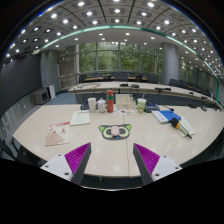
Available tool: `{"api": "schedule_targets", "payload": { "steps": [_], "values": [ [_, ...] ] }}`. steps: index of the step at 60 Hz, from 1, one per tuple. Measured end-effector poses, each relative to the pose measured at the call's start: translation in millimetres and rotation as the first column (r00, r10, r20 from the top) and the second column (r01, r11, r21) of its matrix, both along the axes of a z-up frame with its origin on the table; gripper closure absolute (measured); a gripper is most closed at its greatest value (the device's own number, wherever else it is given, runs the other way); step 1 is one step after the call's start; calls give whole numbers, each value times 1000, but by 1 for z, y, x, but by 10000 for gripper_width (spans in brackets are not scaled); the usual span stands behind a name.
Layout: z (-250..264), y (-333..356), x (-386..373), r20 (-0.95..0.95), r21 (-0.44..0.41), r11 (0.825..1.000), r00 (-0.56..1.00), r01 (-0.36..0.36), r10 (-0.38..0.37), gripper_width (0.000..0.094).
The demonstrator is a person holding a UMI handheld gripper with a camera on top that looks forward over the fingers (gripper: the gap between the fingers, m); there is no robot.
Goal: Arrange mouse
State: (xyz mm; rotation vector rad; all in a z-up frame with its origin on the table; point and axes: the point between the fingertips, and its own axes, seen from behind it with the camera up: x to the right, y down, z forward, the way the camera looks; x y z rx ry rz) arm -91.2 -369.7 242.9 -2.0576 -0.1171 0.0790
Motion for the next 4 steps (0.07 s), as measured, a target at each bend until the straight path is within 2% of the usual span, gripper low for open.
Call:
{"api": "schedule_targets", "payload": {
  "steps": [4],
  "values": [
    [2,-8,1,2,6,1000,1000,1,-1,86]
  ]
}}
